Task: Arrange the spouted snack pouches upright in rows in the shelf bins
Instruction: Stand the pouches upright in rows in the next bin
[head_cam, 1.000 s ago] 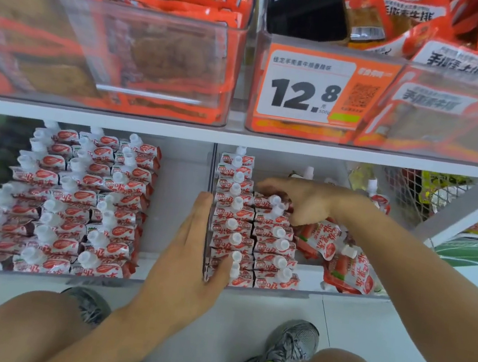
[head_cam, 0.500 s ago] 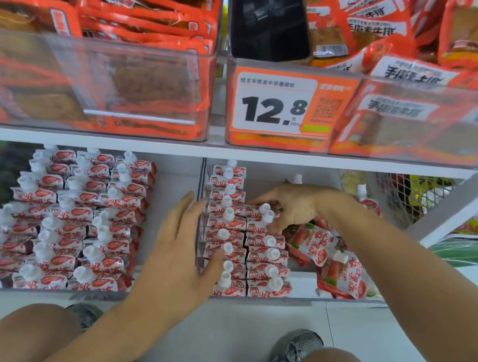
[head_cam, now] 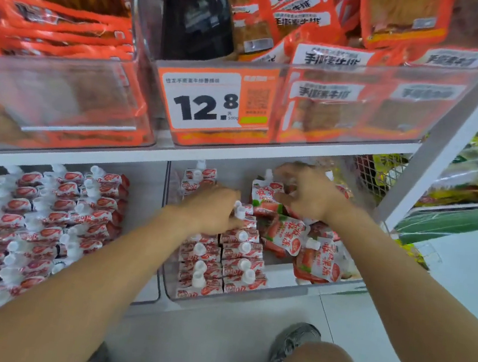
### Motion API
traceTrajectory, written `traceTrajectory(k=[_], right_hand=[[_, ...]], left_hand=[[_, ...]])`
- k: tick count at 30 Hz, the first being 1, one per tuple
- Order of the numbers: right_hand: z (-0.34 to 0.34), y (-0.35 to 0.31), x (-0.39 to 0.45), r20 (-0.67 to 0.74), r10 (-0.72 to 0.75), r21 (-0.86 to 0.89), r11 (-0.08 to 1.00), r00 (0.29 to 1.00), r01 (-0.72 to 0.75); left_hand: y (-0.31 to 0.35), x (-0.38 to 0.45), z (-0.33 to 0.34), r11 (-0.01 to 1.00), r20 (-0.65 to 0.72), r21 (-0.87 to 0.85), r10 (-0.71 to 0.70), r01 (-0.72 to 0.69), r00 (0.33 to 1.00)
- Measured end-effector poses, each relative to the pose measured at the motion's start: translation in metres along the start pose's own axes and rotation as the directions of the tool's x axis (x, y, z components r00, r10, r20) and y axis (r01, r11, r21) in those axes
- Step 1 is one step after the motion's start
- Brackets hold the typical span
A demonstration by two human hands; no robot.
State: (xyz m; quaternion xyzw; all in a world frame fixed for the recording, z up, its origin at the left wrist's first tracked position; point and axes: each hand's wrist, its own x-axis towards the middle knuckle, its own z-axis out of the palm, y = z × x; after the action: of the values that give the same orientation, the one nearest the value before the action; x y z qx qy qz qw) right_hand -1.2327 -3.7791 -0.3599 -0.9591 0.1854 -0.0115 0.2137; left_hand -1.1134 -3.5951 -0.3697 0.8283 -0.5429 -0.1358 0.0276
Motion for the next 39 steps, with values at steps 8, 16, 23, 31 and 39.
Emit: traceTrajectory(k=[8,16,23,31,39], right_hand=[[0.007,-0.006,0.042,0.230,0.157,-0.228,0.968,0.960,-0.104],[0.017,-0.023,0.055,0.065,0.035,0.099,0.994,0.997,-0.042],[0.039,-0.030,0.054,0.341,-0.046,0.107,0.994,0.939,0.010],[0.015,-0.034,0.060,0.537,0.022,0.021,0.999,0.843,-0.039],[0.006,-0.024,0.045,0.686,-0.062,0.250,0.956,0.725,-0.156]], left_hand=[[-0.011,0.001,0.005,0.996,-0.003,-0.056,0.066,-0.066,0.998],[-0.007,-0.054,-0.008,0.999,-0.213,0.039,0.036,-0.028,0.976],[-0.013,-0.128,0.011,0.707,-0.404,-0.691,-0.551,0.151,0.731],[-0.020,-0.128,0.018,0.636,-0.364,-0.763,-0.571,0.115,0.736],[-0.019,-0.126,0.021,0.633,-0.383,-0.768,-0.573,0.094,0.724]])
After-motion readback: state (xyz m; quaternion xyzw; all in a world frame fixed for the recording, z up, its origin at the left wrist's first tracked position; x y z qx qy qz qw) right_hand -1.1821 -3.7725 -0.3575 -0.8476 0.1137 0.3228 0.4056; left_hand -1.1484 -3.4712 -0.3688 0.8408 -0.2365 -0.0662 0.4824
